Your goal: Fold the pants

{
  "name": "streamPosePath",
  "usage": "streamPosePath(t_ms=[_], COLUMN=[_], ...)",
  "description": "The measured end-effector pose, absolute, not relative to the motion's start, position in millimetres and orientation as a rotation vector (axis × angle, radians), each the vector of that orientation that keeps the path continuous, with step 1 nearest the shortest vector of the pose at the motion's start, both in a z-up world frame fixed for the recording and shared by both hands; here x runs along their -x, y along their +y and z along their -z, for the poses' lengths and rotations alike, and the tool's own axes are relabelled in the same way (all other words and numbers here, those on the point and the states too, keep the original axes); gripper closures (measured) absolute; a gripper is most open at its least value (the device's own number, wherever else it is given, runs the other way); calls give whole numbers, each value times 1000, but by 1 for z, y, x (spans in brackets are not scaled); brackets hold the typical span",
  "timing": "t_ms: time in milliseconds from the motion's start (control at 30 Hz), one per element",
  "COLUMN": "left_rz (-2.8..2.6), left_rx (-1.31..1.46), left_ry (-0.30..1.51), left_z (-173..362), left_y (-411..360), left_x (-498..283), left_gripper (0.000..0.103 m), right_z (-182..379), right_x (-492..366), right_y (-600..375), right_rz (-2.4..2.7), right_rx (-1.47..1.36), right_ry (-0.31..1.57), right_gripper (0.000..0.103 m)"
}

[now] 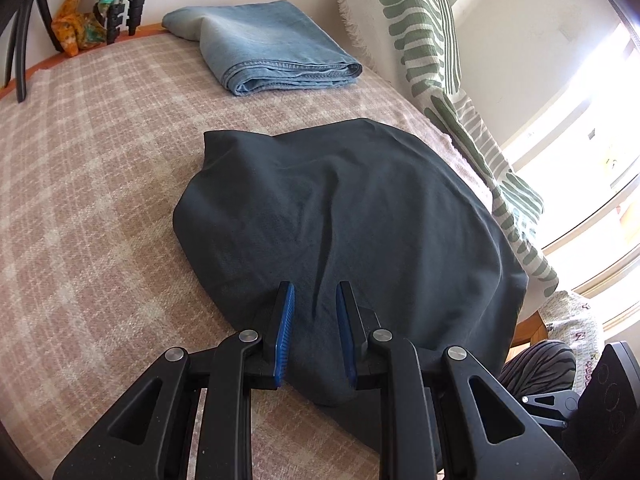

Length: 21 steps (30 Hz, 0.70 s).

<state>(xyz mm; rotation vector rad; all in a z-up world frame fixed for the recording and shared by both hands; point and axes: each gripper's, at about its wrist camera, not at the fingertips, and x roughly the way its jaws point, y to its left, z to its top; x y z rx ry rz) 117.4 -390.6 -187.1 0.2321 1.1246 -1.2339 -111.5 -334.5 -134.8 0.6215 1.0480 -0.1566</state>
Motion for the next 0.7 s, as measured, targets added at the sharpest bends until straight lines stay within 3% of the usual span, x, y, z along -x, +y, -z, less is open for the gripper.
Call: streamPosePath(t_ms=[400, 467, 533, 700], left_rz=[1234, 1230, 1226, 1193], left_rx=[-219, -217, -216, -250], left_ry=[1157, 1156, 1152, 1135], left_z=[191, 191, 191, 193], left_y=[-391, -392, -392, -393], left_x=[-125, -125, -125, -131], left_gripper=[84, 84, 84, 84], right_z=[159, 161, 160, 136], right_x=[92, 87, 85, 94], right_y=[-324, -318, -315, -326], right_rz=[206, 222, 223, 169], right_rx=[-630, -568, -522, -546], right_ry=[1126, 1154, 1172, 1151], right_gripper=[63, 71, 91, 98])
